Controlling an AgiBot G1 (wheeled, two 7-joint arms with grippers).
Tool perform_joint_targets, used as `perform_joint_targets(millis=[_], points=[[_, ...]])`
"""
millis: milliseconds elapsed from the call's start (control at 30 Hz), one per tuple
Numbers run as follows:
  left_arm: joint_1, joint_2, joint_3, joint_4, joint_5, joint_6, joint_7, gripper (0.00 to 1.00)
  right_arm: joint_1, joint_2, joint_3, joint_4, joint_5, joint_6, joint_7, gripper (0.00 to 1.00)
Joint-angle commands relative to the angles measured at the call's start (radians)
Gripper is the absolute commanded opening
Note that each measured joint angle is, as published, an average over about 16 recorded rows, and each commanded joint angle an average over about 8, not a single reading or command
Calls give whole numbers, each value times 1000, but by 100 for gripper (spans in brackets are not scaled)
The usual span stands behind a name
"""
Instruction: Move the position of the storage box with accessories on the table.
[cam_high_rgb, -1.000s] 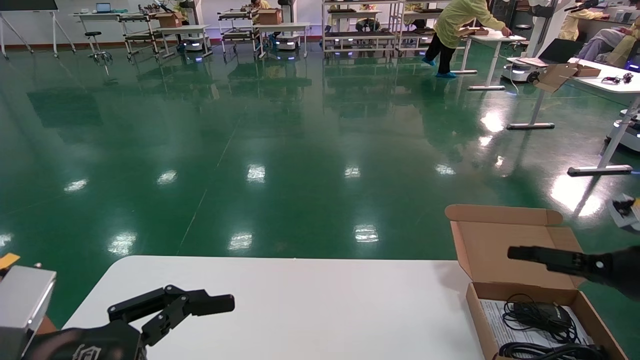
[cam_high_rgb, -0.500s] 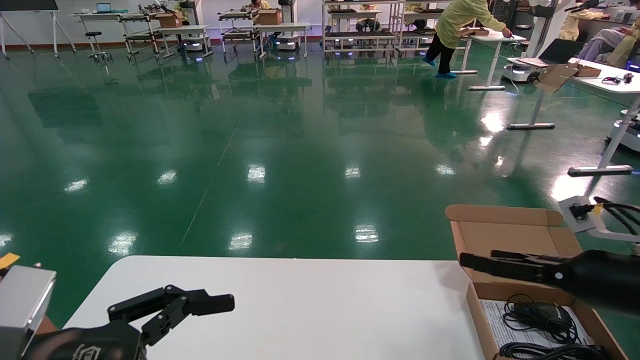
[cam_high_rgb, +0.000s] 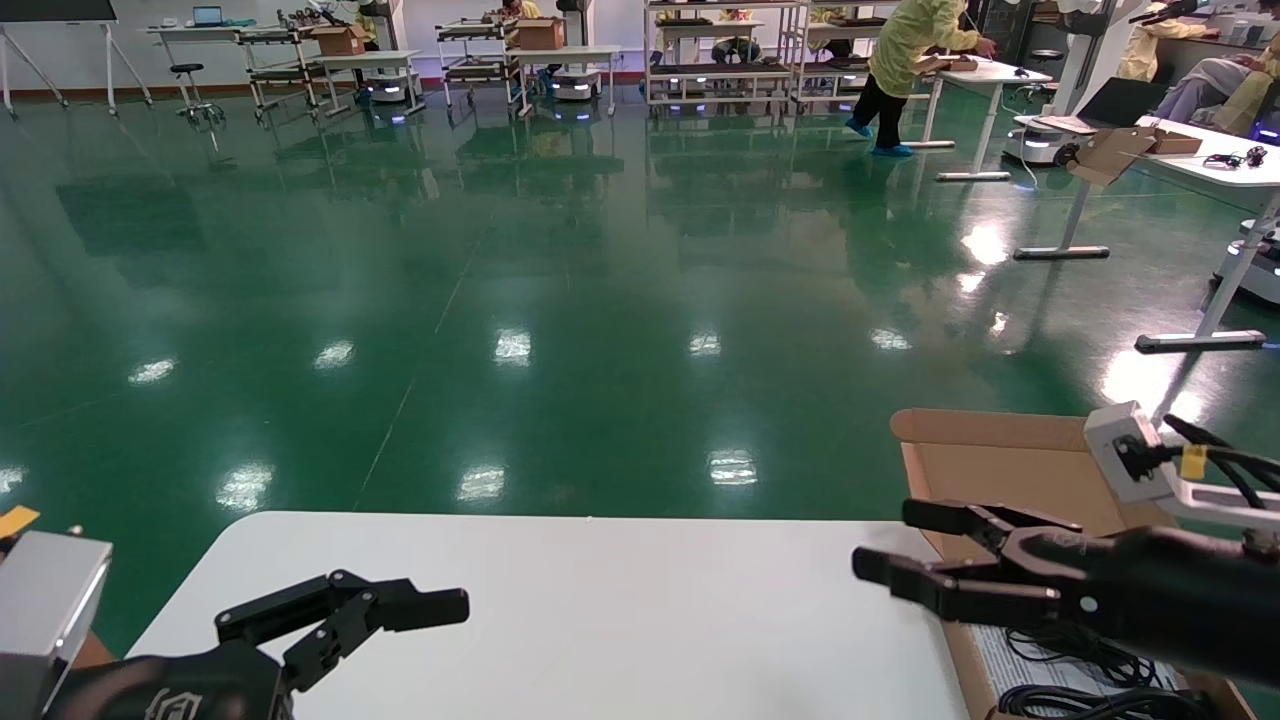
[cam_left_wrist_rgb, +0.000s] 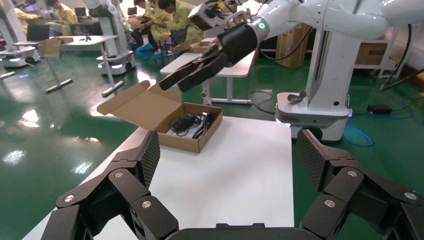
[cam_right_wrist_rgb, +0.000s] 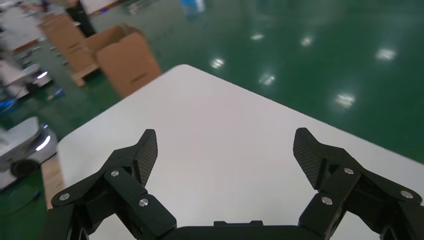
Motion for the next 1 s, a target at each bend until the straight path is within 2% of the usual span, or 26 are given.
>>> perform_joint_targets(millis=[33,733,1000], points=[[0,0,0,0,0,0,0,100,-25,7,18,42,18,-10,-17,100],[0,0,0,0,0,0,0,100,-291,84,204,479,202,-116,-197,100],[0,0,0,0,0,0,0,100,-357,102,251,590,249,-143,-239,100]])
